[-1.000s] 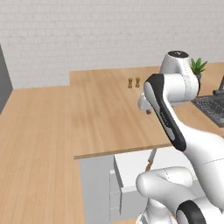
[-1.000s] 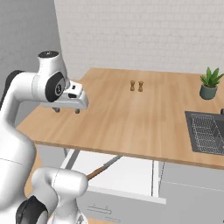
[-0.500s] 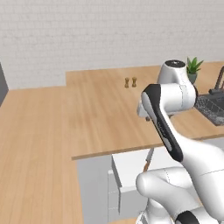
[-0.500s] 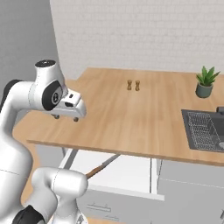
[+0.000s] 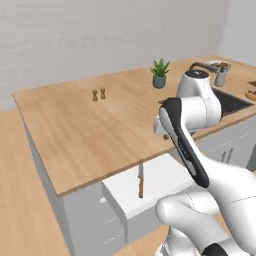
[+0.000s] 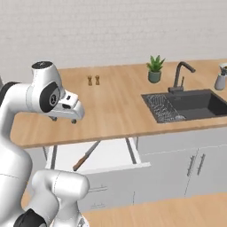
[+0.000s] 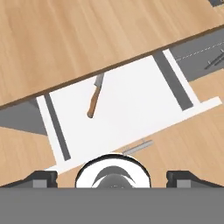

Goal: Pick up the knife from the drawer and place it on the cutting board. Then place the meat from the plate to the cutting board.

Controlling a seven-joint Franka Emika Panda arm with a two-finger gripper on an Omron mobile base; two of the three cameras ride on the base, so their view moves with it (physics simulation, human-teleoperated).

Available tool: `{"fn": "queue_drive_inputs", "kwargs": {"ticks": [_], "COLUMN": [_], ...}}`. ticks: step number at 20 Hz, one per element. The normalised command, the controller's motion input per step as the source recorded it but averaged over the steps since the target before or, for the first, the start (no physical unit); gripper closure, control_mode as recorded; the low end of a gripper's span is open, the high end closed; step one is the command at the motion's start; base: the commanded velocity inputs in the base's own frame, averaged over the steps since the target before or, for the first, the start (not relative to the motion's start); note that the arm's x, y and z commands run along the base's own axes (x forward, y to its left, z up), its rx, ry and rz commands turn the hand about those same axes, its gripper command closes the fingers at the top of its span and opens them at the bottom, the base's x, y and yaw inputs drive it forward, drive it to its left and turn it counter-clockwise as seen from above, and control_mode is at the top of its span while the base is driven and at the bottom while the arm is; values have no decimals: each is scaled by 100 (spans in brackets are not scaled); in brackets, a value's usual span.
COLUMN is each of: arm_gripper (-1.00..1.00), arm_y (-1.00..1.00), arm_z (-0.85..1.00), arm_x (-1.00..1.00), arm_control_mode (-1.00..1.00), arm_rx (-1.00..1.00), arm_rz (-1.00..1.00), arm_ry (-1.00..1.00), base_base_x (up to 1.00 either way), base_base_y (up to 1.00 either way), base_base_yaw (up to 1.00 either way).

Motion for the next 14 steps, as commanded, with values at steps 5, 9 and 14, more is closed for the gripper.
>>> {"fn": "queue_drive_inputs", "kwargs": {"ticks": [5,9,14], "arm_gripper": [-100,-100,-100], "arm_y": [0,0,0], "arm_z": [0,0,0], "arm_x": [0,0,0], "arm_control_mode": [100,100,100], "arm_rx": [0,0,0], "arm_rz": [0,0,0], "arm_ry": [0,0,0], "base_base_x": [-23,-49,-18], "base_base_y": [82,73,73], "base_base_yaw": [-59,-57,-54]}}
